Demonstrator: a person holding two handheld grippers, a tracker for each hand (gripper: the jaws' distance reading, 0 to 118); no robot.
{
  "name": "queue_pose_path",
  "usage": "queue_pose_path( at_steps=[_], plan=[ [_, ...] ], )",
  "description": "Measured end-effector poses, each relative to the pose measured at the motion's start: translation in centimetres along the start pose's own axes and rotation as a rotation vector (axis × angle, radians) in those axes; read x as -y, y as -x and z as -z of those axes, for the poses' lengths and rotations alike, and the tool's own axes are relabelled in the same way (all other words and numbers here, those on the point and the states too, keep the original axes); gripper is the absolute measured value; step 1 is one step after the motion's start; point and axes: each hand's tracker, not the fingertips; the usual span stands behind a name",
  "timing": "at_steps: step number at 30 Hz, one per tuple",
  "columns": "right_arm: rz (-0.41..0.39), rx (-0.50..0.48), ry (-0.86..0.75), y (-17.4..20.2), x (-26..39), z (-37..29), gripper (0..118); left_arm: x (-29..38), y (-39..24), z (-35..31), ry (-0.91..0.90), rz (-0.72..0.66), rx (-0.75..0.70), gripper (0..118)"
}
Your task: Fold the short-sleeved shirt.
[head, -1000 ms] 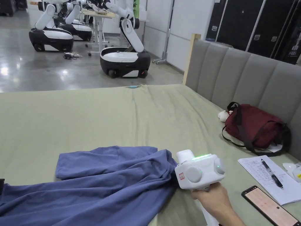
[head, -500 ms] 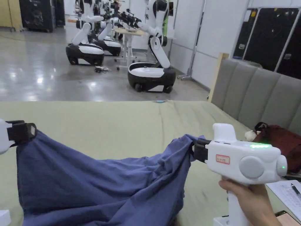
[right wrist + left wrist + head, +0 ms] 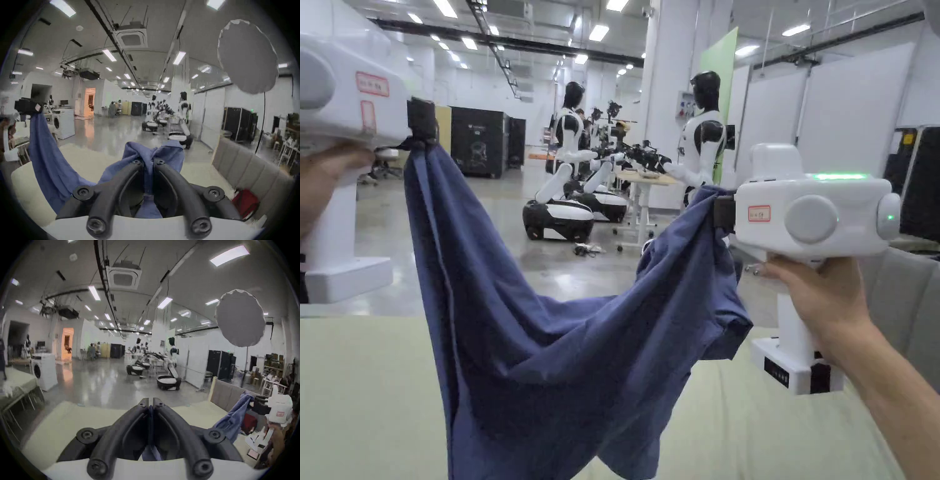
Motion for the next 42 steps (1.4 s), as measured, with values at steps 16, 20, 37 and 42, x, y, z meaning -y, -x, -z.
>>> queue_pose_path(
  at_steps=[16, 20, 37, 42],
  plan=[
    [0.034, 0.260, 0.015, -3.0, -12.6, 6.2, 14, -8.3, 8.6, 3.2, -0.031, -0.094, -0.218, 1],
    [0.056, 0.231, 0.047, -2.8, -11.2, 7.3, 14, -6.9, 8.8, 3.8, -0.022, -0.076, -0.215, 1],
    [0.156, 0.135, 0.278, -1.8, 6.6, 12.3, 14, 10.1, 7.5, 7.8, 0.174, -0.046, -0.140, 1],
    [0.120, 0.096, 0.275, -2.3, 9.5, 9.2, 14, 13.7, 7.4, 4.8, 0.206, -0.011, -0.102, 1]
  ],
)
